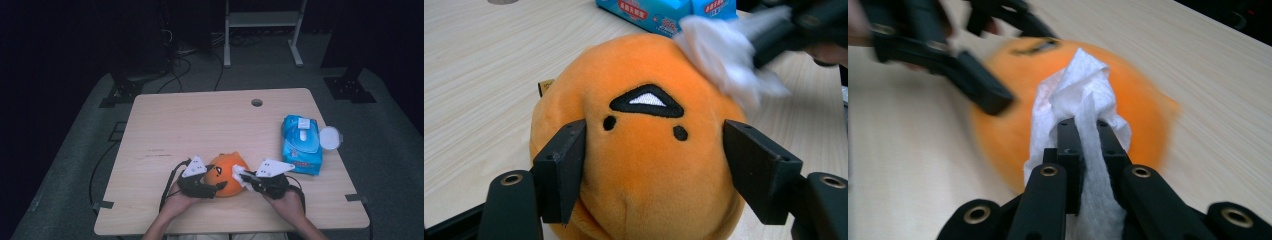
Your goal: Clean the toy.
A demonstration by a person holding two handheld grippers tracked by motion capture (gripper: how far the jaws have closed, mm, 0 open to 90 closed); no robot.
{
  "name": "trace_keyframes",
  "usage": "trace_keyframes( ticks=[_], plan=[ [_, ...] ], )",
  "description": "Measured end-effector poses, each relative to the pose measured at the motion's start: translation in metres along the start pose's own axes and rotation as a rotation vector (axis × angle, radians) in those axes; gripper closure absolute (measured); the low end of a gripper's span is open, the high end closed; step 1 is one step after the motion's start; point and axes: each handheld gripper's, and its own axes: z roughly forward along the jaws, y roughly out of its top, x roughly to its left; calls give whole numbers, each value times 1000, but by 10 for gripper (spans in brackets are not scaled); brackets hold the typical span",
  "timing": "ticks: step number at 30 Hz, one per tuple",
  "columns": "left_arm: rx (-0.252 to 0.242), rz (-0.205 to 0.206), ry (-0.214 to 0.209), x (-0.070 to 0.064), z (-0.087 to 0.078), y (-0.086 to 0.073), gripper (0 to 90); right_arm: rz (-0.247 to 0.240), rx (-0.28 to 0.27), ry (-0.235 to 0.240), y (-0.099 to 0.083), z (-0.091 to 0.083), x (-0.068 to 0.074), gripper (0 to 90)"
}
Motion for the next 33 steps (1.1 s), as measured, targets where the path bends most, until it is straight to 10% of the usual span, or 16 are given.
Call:
trace_keyframes(
  ticks=[4, 12, 19, 27, 33],
  plan=[
    [5, 3, -3, 2, -2, -1, 295, -50, -1, 14, 5, 4, 11, 841],
    [-5, 9, -24, 5, -4, -3, 299, 87, -4, -60, -13, -11, -20, 842],
    [-3, -10, -17, 9, -4, -4, 297, -50, -10, 11, 2, 1, 22, 842],
    [-11, -7, -27, 10, -5, -5, 299, 119, -22, -62, -12, -12, -22, 843],
    [-5, -5, -32, 11, -7, -6, 298, 122, 5, -109, -12, -13, -26, 843]
  ],
)
